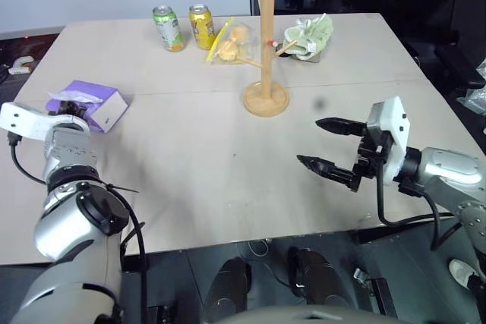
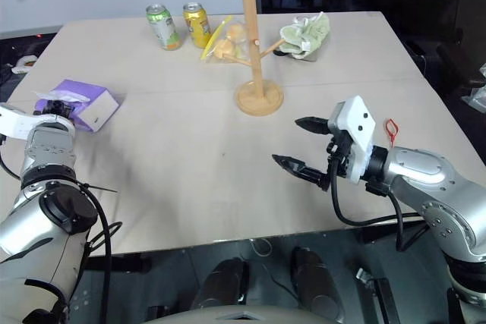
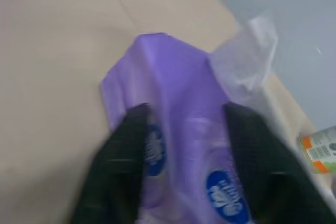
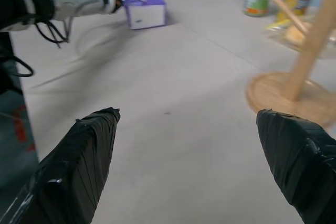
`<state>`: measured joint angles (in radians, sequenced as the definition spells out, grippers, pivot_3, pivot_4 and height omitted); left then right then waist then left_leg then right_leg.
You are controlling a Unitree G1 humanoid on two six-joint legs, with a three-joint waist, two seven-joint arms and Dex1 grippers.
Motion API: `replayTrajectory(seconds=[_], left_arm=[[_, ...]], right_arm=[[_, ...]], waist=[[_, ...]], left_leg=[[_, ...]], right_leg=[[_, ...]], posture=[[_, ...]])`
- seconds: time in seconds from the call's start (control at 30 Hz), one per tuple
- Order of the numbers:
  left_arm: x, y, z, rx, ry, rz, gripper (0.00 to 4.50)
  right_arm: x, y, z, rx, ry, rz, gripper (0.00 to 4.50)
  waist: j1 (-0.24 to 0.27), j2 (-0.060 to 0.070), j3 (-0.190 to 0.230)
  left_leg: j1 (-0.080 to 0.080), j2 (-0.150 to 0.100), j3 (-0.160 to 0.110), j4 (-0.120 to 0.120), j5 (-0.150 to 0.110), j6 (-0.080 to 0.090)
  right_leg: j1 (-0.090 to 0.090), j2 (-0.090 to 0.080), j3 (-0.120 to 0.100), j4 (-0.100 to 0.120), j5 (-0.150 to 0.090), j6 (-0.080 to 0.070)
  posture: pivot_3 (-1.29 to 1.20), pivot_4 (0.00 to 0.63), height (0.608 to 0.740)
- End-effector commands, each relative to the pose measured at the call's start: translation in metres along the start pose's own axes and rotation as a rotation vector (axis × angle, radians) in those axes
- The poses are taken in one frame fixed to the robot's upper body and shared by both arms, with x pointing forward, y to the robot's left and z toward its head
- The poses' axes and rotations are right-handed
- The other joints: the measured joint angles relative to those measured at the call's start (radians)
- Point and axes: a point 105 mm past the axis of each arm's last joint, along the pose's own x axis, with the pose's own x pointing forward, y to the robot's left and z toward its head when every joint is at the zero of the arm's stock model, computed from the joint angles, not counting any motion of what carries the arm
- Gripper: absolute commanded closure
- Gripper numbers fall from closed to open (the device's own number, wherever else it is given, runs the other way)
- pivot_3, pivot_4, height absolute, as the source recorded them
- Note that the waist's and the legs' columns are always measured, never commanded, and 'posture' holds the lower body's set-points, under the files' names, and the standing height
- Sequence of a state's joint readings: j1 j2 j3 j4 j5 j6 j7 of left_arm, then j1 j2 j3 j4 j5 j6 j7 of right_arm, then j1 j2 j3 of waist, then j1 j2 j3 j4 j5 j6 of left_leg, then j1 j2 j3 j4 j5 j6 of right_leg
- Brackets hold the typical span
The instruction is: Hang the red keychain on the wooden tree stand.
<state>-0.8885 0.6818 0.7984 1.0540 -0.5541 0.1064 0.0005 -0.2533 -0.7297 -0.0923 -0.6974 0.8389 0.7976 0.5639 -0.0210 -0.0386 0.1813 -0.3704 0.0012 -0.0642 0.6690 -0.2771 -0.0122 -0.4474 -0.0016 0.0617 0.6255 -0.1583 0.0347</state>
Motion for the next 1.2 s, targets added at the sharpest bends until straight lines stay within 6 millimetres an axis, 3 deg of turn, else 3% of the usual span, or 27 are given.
replayTrajectory(seconds=[0.03,0.1,0.17,0.3,0.43,0.5,0.63,0.73,1.03,1.2], left_arm=[[-0.009,-0.025,0.039,0.098,-0.072,-0.114,0.27],[-0.023,-0.049,0.041,0.247,-0.054,-0.245,0.08],[-0.048,-0.089,0.027,0.432,-0.001,-0.482,0.08],[-0.128,-0.168,-0.032,0.634,0.209,-1.07,0.08],[-0.202,-0.206,-0.072,0.677,0.401,-1.52,0.08],[-0.231,-0.212,-0.087,0.722,0.464,-1.699,0.08],[-0.267,-0.223,-0.108,0.685,0.581,-1.91,0.08],[-0.285,-0.224,-0.125,0.721,0.622,-2.018,0.08],[-0.301,-0.226,-0.148,0.721,0.644,-2.078,0.08],[-0.304,-0.226,-0.148,0.709,0.662,-2.084,0.08]], right_arm=[[-0.014,-0.007,0.007,-0.037,-0.019,-0.092,0.0],[-0.024,-0.018,0.004,-0.02,-0.012,-0.181,0.0],[-0.038,-0.037,-0.004,-0.017,0.021,-0.324,0.0],[-0.079,-0.087,-0.028,-0.015,0.119,-0.706,0.0],[-0.114,-0.112,-0.047,0.056,0.181,-0.941,0.0],[-0.12,-0.114,-0.057,0.124,0.199,-0.957,0.0],[-0.122,-0.119,-0.079,0.166,0.28,-0.934,0.0],[-0.115,-0.127,-0.085,0.18,0.284,-0.911,0.0],[-0.097,-0.152,-0.092,0.301,0.202,-0.933,0.0],[-0.086,-0.157,-0.103,0.353,0.186,-0.929,0.0]], waist=[[-0.002,0.0,0.0],[-0.001,0.0,0.0],[0.002,0.0,0.0],[0.017,-0.001,-0.001],[0.008,0.0,-0.001],[-0.012,0.0,-0.001],[-0.032,0.002,0.0],[-0.039,0.003,-0.001],[-0.044,0.003,0.0],[-0.043,0.004,0.0]], left_leg=[[0.0,0.0,0.0,0.0,0.0,0.0],[0.0,0.001,0.0,0.0,0.0,0.0],[0.0,0.0,0.0,0.0,0.0,0.0],[0.0,-0.001,0.0,0.002,0.0,0.0],[0.0,-0.002,0.004,0.003,0.0,0.0],[0.001,-0.002,0.005,0.002,0.0,0.0],[-0.001,0.002,0.008,-0.002,0.0,0.001],[0.0,0.002,0.008,-0.001,0.0,0.001],[0.002,0.002,0.009,-0.001,-0.001,0.002],[0.002,0.001,0.009,0.0,-0.001,0.002]], right_leg=[[0.0,0.0,0.0,0.0,0.0,0.0],[0.0,0.0,0.0,0.0,0.0,0.0],[0.0,0.0,0.0,0.001,0.0,0.0],[0.001,0.0,0.0,0.001,0.0,-0.001],[0.001,0.0,0.005,0.0,-0.002,-0.003],[0.001,0.001,0.006,0.0,-0.002,-0.003],[0.001,0.006,0.01,0.001,-0.002,-0.003],[0.001,0.007,0.011,0.001,-0.002,-0.003],[0.0,0.007,0.013,0.001,0.0,0.0],[0.0,0.007,0.013,0.0,0.0,0.001]], posture=[[0.0,0.15,0.74],[0.0,0.15,0.74],[0.0,0.15,0.74],[0.0,0.15,0.74],[0.0,0.15,0.74],[0.0,0.15,0.74],[0.0,0.15,0.74],[0.0,0.15,0.74],[0.0,0.15,0.74],[0.0,0.15,0.74]])
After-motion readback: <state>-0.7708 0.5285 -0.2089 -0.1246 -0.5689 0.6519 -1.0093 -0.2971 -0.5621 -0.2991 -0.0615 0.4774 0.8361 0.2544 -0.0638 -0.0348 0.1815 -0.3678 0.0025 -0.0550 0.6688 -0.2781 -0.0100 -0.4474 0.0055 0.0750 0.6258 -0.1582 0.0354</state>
